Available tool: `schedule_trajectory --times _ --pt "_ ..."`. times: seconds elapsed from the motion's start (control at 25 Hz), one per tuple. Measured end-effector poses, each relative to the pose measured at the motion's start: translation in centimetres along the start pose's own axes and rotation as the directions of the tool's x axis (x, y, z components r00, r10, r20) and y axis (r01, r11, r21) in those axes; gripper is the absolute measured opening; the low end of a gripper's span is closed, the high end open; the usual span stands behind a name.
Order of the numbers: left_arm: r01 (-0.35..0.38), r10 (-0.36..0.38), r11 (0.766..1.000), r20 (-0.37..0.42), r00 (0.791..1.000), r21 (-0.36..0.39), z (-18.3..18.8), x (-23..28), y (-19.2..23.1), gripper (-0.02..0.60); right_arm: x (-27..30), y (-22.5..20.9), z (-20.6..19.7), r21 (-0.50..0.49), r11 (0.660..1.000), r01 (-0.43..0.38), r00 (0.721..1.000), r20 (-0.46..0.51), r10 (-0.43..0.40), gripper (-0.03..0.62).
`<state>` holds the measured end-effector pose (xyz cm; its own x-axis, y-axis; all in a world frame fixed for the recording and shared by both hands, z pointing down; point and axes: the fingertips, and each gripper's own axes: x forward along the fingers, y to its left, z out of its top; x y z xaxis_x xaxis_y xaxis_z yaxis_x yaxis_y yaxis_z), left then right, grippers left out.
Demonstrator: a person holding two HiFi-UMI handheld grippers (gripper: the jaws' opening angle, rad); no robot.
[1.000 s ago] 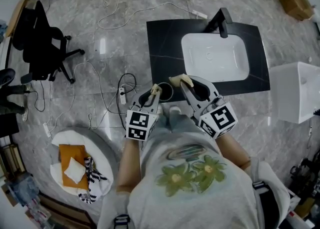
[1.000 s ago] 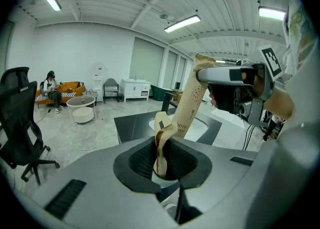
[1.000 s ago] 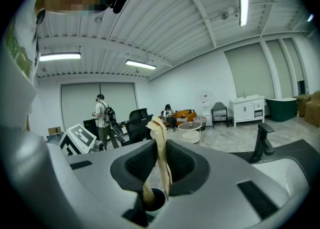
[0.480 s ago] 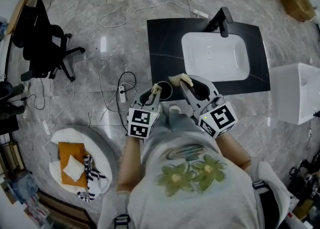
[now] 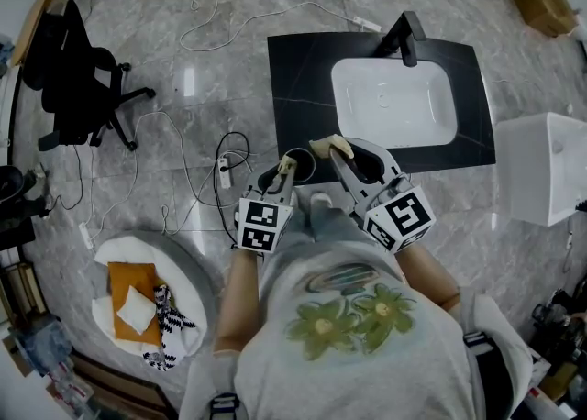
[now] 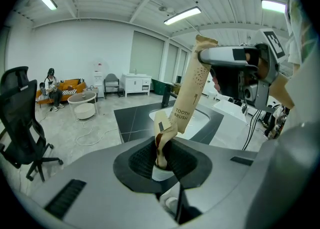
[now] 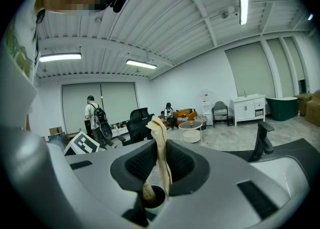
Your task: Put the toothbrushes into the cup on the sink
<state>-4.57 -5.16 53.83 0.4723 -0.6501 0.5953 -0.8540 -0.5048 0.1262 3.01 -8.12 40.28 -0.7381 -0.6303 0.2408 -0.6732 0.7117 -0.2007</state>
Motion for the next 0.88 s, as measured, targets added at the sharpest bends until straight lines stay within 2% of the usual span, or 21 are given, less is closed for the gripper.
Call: schedule_trajectory --times 0.88 --pt "-0.023 0.022 0.999 0.006 1.000 0.023 -0.4 -0.3 0.5 0.057 -0.4 1.0 -0.5 -0.002 1.000 0.007 1.000 -0.006 -0.007 0.076"
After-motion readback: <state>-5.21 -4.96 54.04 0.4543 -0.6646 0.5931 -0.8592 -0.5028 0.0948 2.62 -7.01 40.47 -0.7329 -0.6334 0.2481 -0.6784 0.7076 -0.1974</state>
